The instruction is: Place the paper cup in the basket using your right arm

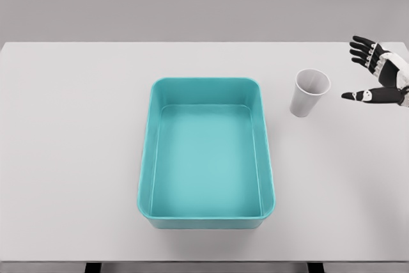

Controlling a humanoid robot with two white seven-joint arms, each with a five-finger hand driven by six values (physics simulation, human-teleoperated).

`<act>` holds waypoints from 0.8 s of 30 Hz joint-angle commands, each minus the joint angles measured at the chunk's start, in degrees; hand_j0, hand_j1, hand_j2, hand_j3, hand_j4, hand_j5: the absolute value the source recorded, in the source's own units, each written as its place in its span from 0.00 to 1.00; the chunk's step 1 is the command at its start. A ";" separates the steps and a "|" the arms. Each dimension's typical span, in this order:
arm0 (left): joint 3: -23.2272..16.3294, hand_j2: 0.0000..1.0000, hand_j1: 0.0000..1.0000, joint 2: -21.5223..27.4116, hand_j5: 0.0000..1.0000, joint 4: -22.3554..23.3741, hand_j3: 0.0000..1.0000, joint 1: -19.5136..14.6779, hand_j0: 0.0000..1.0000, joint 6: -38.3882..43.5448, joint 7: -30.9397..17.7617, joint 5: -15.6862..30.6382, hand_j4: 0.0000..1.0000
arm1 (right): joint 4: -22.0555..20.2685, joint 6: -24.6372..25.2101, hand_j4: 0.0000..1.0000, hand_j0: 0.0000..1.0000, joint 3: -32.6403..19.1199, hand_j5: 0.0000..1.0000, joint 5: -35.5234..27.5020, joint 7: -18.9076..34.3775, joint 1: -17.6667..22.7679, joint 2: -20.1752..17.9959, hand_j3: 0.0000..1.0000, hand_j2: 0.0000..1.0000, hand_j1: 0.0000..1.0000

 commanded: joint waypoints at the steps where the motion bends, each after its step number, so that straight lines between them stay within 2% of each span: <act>1: 0.00 1.00 1.00 0.00 1.00 0.00 1.00 0.00 1.00 -0.01 -0.01 0.00 1.00 | 1.76 0.37 1.00 1.00 0.32 1.00 -0.38 0.00 0.00 1.77 1.00 1.00 1.00; 8: 0.00 1.00 1.00 0.00 1.00 0.00 1.00 0.00 1.00 -0.01 -0.01 0.00 1.00 | 3.60 0.37 1.00 1.00 1.11 1.00 -0.38 0.00 0.09 4.94 1.00 1.00 1.00; 24: 0.00 1.00 1.00 0.00 1.00 0.00 1.00 0.00 1.00 -0.01 -0.01 0.00 1.00 | 5.01 0.55 1.00 1.00 1.11 1.00 -0.29 0.00 0.70 7.13 1.00 1.00 1.00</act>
